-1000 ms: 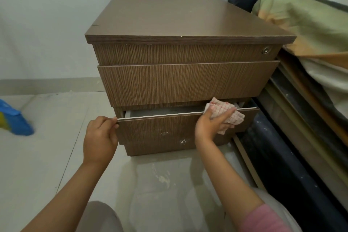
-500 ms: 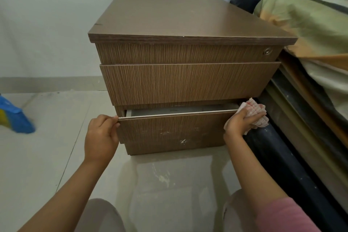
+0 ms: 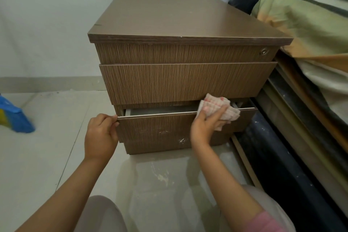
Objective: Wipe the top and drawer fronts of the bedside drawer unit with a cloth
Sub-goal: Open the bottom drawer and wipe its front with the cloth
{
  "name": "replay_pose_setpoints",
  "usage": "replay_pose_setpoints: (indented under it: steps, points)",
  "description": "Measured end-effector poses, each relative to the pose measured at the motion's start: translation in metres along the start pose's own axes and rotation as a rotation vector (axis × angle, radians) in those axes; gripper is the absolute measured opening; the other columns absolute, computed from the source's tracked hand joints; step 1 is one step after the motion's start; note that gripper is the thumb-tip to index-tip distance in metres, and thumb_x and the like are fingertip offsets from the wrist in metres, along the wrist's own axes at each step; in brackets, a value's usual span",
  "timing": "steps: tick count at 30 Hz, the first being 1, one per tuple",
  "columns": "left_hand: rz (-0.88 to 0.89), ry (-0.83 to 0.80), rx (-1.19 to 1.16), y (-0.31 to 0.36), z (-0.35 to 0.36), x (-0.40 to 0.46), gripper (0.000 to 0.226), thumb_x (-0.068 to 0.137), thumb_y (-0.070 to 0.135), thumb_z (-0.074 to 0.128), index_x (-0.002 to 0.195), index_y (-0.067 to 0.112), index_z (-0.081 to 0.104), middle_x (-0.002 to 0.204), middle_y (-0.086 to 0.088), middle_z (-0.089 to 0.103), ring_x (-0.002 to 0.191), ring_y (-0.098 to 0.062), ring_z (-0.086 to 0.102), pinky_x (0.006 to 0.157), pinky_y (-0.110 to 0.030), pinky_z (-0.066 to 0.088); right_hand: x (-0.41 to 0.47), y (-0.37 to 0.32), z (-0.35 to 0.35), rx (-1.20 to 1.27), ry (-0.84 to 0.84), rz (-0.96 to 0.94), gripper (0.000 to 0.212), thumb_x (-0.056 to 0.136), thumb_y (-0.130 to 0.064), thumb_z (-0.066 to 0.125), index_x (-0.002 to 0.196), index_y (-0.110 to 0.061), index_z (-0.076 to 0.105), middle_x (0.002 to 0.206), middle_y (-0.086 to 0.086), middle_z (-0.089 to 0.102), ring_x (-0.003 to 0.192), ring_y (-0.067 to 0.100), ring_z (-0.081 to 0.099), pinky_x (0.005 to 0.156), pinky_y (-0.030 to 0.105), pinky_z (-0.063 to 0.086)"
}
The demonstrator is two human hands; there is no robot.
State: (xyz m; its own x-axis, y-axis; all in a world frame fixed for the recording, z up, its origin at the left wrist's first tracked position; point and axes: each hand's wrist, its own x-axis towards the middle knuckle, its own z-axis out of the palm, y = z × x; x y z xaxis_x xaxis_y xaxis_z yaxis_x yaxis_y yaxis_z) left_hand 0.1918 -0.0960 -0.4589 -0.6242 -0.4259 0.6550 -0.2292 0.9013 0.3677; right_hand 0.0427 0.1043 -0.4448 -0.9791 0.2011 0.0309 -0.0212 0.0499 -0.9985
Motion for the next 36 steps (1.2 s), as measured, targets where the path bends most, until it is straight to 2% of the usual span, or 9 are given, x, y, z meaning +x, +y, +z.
replay_pose_setpoints:
  steps: [3,7,13,18,22,28,33,36]
  points:
    - [-0.009,-0.002,-0.004,0.000,0.000,0.000,0.014,0.081,-0.006,0.065,0.094,-0.006,0.069,0.082,-0.017,0.063,0.075,-0.034,0.055,0.065,-0.036,0.043,-0.026,0.005,0.026,-0.007,-0.070,0.021,0.074,0.097,-0.027,0.045,0.145,-0.042,-0.009,0.145,0.011,-0.042,0.143,0.030,-0.015,0.110,0.041,0.030]
    - [-0.018,0.006,-0.014,0.000,0.000,0.000,0.014,0.080,-0.007,0.066,0.093,-0.006,0.069,0.081,-0.017,0.062,0.074,-0.035,0.055,0.066,-0.035,0.041,-0.031,0.013,0.040,-0.030,-0.040,0.047,0.075,0.095,-0.032,0.048,0.143,-0.049,-0.007,0.144,0.011,-0.043,0.141,0.032,-0.024,0.110,0.048,0.031]
    - [-0.032,0.010,-0.010,0.000,0.002,-0.001,0.013,0.080,-0.006,0.066,0.094,-0.005,0.069,0.082,-0.016,0.062,0.075,-0.034,0.055,0.065,-0.032,0.040,0.013,0.008,0.012,-0.039,0.099,0.109,0.072,0.095,-0.030,0.048,0.145,-0.046,-0.001,0.149,0.012,-0.034,0.143,0.036,-0.013,0.110,0.049,0.029]
    - [-0.029,0.016,-0.010,0.001,0.002,-0.001,0.014,0.080,-0.007,0.066,0.094,-0.005,0.069,0.082,-0.016,0.062,0.075,-0.034,0.054,0.067,-0.031,0.039,0.052,0.002,-0.024,-0.093,0.192,0.116,0.069,0.096,-0.031,0.047,0.148,-0.040,0.002,0.153,0.017,-0.025,0.143,0.036,-0.008,0.112,0.050,0.018]
    - [-0.029,0.013,-0.005,0.001,0.001,-0.001,0.013,0.080,-0.007,0.066,0.093,-0.005,0.069,0.082,-0.017,0.062,0.075,-0.034,0.055,0.068,-0.030,0.039,0.076,0.006,-0.047,-0.119,0.205,0.114,0.067,0.096,-0.038,0.044,0.146,-0.042,0.000,0.154,0.017,-0.021,0.144,0.036,-0.003,0.113,0.050,0.015]
    - [-0.019,0.008,-0.003,0.003,0.000,0.000,0.014,0.080,-0.007,0.066,0.093,-0.006,0.069,0.082,-0.018,0.063,0.076,-0.034,0.055,0.067,-0.032,0.041,0.080,0.015,-0.060,-0.075,0.232,0.013,0.063,0.099,-0.043,0.031,0.147,-0.036,-0.009,0.157,0.011,-0.010,0.144,0.029,0.007,0.115,0.046,0.015]
    - [-0.013,0.014,0.003,0.004,0.000,0.000,0.014,0.080,-0.007,0.066,0.093,-0.006,0.069,0.082,-0.018,0.063,0.076,-0.035,0.056,0.067,-0.033,0.041,0.065,0.033,-0.049,0.006,0.247,0.066,0.058,0.100,-0.044,0.022,0.148,-0.032,-0.009,0.157,0.010,-0.009,0.144,0.028,0.004,0.115,0.045,0.009]
    - [-0.011,0.017,0.003,0.002,0.001,-0.001,0.015,0.080,-0.007,0.066,0.094,-0.005,0.069,0.082,-0.017,0.063,0.076,-0.034,0.055,0.067,-0.031,0.040,0.053,0.047,-0.045,0.018,0.184,0.163,0.058,0.101,-0.042,0.022,0.148,-0.030,-0.010,0.158,0.012,-0.006,0.144,0.030,0.010,0.113,0.046,0.016]
